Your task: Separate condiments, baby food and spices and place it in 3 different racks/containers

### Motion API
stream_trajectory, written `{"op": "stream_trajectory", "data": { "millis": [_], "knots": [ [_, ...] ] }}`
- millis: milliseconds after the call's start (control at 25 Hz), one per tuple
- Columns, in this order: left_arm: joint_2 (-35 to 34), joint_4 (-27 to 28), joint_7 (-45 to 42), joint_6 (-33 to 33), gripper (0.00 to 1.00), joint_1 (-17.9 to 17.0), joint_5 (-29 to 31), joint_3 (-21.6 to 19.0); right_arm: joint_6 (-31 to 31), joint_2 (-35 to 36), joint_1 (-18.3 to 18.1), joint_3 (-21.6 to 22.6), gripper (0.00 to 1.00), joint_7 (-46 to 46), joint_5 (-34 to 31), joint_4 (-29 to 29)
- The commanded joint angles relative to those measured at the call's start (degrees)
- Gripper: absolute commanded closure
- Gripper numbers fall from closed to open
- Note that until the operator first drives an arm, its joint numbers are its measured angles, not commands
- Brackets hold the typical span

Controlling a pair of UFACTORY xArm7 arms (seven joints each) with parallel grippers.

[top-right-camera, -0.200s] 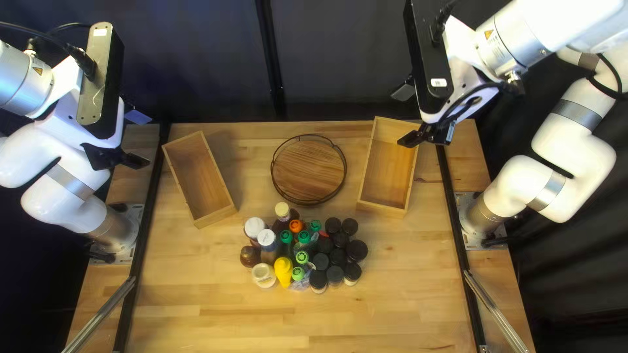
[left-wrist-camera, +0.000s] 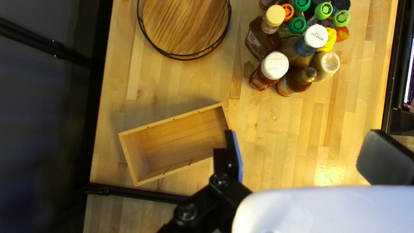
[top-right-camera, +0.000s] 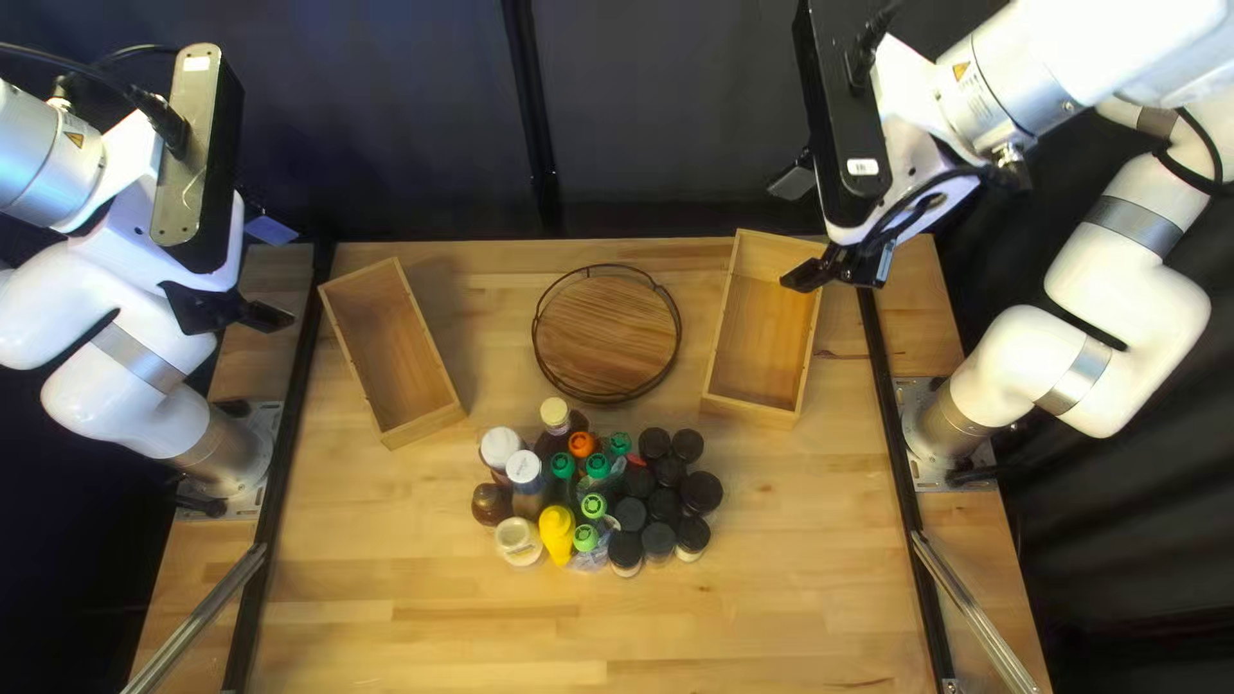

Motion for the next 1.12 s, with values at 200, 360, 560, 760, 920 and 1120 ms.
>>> {"op": "stream_trajectory", "data": {
  "millis": [200, 360, 560, 760, 920, 1120],
  "knots": [
    [0.0, 0.0, 0.0, 0.0, 0.00, 0.0, 0.0, 0.0, -6.5, 8.6, 6.7, -8.4, 0.00, -2.3, 5.8, 1.6],
    [0.0, 0.0, 0.0, 0.0, 0.00, 0.0, 0.0, 0.0, -7.7, 10.8, 9.0, -11.0, 0.00, -3.3, 8.7, 1.0],
    [0.0, 0.0, 0.0, 0.0, 0.00, 0.0, 0.0, 0.0, -7.2, 13.9, 12.1, -13.9, 0.00, -5.0, 12.8, 1.5],
    [0.0, 0.0, 0.0, 0.0, 0.00, 0.0, 0.0, 0.0, -5.0, 19.1, 16.6, -19.3, 0.00, -9.8, 19.0, 3.9],
    [0.0, 0.0, 0.0, 0.0, 0.00, 0.0, 0.0, 0.0, -3.5, 21.5, 19.0, -21.4, 0.00, -13.5, 21.5, 3.5],
    [0.0, 0.0, 0.0, 0.0, 0.00, 0.0, 0.0, 0.0, -5.1, 21.7, 20.0, -21.3, 0.00, -16.3, 20.5, -1.1]
  ]
}}
